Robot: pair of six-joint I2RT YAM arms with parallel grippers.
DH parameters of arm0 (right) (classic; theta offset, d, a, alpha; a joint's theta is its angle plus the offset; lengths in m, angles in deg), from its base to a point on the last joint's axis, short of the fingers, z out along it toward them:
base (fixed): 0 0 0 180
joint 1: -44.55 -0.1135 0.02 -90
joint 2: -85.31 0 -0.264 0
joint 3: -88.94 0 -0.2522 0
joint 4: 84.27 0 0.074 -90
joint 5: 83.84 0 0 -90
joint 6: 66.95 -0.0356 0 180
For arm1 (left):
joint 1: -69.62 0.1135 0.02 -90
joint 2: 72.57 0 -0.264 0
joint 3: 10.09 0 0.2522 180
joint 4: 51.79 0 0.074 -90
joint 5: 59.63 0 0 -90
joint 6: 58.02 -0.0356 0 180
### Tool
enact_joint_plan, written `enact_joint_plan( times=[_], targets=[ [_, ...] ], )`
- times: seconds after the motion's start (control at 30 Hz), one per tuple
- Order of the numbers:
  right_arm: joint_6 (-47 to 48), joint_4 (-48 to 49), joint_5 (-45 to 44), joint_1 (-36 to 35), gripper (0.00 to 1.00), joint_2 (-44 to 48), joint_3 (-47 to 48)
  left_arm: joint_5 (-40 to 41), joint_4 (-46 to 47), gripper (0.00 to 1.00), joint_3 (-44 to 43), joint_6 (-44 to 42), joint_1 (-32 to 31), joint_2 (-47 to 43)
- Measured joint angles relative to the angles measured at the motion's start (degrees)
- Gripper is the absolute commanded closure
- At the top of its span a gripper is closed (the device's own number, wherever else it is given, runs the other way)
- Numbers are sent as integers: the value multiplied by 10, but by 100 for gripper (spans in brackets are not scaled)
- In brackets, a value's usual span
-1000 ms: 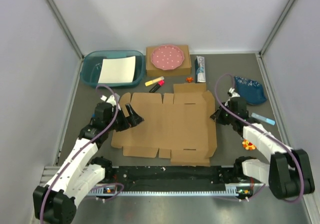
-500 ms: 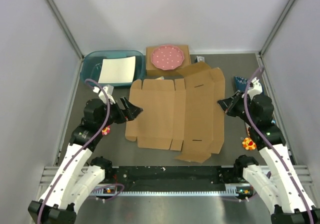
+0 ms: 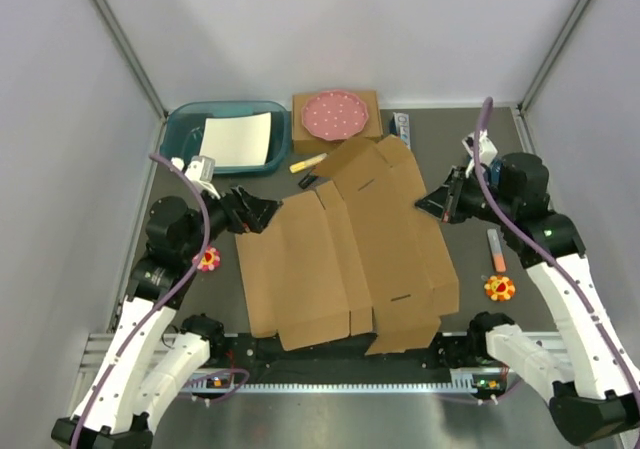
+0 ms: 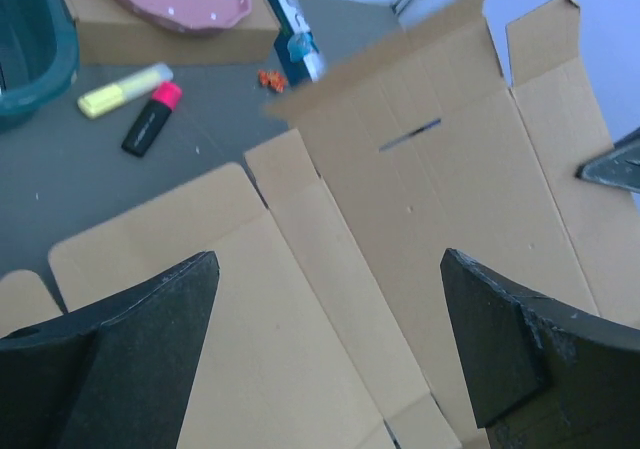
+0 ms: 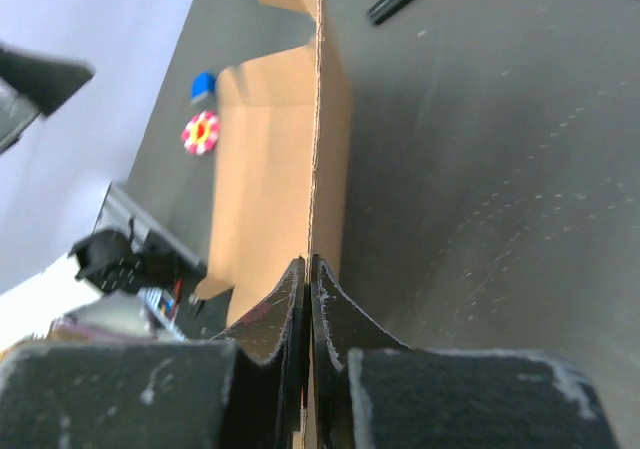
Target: Fold the paper box
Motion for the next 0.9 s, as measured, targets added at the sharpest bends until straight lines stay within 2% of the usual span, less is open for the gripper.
enact_joint_plan(
  times=[0.1,0.27,0.47,0.63,0.9],
  targets=[
    [38,-75,17,-34,100,-33,81,-1,38,1,0,-9,0,11],
    [87,-175,28,-52,100,-83,216,-18,102,1,0,-25,0,35],
    [87,-247,40,-59,100,-132,325,-30,162,1,-4,-28,-2,63],
    [78,-259,87,-59,100,-162,409,-13,165,1,-39,-42,-2,57],
    [33,-229,195,-68,100,-102,429,94,181,1,-45,-43,-3,-38]
  ],
)
